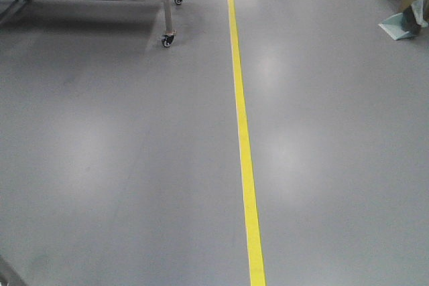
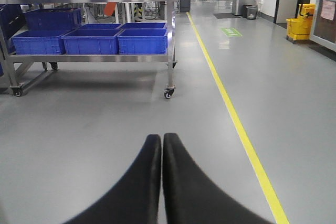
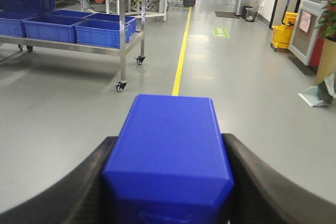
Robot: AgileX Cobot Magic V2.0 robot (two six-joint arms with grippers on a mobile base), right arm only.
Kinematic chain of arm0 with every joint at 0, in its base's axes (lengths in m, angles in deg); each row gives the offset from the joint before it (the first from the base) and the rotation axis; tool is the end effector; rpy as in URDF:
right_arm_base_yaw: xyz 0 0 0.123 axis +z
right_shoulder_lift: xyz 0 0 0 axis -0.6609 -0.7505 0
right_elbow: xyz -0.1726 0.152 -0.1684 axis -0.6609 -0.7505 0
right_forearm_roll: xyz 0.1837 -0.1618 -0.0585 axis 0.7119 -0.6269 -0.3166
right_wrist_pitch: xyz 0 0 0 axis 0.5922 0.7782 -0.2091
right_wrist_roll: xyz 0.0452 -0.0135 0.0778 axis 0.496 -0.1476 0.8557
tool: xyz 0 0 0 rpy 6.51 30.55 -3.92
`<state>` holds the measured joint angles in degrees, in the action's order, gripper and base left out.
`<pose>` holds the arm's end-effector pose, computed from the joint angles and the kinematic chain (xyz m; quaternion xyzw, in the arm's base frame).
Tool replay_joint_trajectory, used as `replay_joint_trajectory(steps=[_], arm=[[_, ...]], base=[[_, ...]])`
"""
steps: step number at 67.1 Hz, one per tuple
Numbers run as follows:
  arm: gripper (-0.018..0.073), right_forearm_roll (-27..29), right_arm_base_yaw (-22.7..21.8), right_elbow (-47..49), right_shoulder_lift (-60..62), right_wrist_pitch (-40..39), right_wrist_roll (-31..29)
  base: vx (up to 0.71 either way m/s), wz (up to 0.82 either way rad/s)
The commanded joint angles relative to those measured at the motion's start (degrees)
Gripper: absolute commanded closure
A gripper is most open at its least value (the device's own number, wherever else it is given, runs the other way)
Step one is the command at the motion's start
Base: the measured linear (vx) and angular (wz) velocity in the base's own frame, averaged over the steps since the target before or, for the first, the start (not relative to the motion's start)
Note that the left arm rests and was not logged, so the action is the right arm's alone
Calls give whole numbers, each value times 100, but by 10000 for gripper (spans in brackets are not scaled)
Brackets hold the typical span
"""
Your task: Pour parts from conveyor to right shelf
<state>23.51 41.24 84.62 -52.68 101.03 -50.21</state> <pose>0.0554 0.0060 0.2721 -0.0570 0.7483 -0.0069 0.6609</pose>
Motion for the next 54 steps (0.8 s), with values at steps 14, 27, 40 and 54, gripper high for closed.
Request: replay_joint_trajectory(steps=[14, 27, 40, 54], arm=[[565, 28, 7, 162, -71, -479, -42], [565, 28, 7, 162, -71, -479, -42], [565, 28, 7, 162, -71, -479, -42], [565, 28, 7, 162, -71, -479, -42]], base=[[70, 9], [68, 5], [66, 1], [63, 1]])
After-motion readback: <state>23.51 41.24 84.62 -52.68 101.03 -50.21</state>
